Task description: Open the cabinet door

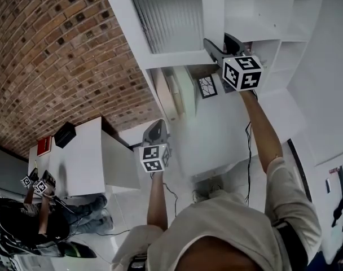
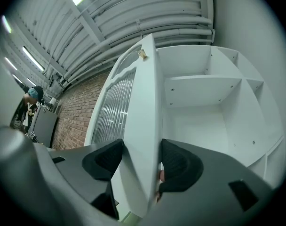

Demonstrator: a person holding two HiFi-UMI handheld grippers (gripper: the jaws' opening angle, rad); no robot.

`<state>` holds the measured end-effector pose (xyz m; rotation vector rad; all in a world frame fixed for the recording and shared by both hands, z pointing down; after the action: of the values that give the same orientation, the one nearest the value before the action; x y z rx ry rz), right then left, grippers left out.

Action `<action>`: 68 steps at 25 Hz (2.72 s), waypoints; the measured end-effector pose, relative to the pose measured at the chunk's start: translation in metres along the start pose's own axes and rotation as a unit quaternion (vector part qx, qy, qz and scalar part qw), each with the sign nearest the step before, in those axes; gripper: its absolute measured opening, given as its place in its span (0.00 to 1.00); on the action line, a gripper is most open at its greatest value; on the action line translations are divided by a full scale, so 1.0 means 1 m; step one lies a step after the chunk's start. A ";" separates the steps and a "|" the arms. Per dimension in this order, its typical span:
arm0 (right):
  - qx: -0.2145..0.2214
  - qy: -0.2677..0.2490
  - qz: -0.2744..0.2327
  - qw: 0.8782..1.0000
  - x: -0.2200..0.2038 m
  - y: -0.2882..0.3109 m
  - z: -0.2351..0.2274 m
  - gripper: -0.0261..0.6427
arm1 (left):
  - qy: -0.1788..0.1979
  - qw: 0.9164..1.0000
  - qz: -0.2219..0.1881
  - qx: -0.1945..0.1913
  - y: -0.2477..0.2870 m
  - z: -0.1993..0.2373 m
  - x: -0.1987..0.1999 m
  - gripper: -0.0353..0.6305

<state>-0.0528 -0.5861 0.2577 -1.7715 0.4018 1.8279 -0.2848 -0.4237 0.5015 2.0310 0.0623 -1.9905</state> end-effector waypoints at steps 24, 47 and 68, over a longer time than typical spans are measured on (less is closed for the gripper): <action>0.067 0.021 -0.007 0.998 0.018 -0.093 0.063 0.23 | -0.014 0.994 0.012 0.107 -0.147 -0.072 -0.029 0.09; 0.033 -0.020 -0.005 0.999 0.035 -0.127 0.214 0.18 | -0.024 0.993 0.001 0.116 -0.273 -0.009 -0.052 0.09; 0.007 -0.058 0.024 0.998 0.038 -0.121 0.302 0.22 | -0.022 0.993 -0.013 0.111 -0.341 0.041 -0.056 0.09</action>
<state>-0.2285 -0.3098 0.2650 -1.6502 0.4125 1.9455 -0.4076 -0.0979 0.4956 2.1260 -0.1498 -2.1423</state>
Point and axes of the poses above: the fingertips, and each gripper's own axes: y forward along the fingers, z to its left, x out of its top, the point moved 4 cm from there along -y, backward along the fingers, and after that the axes turned 4 degrees about z, right-handed, at the moved point
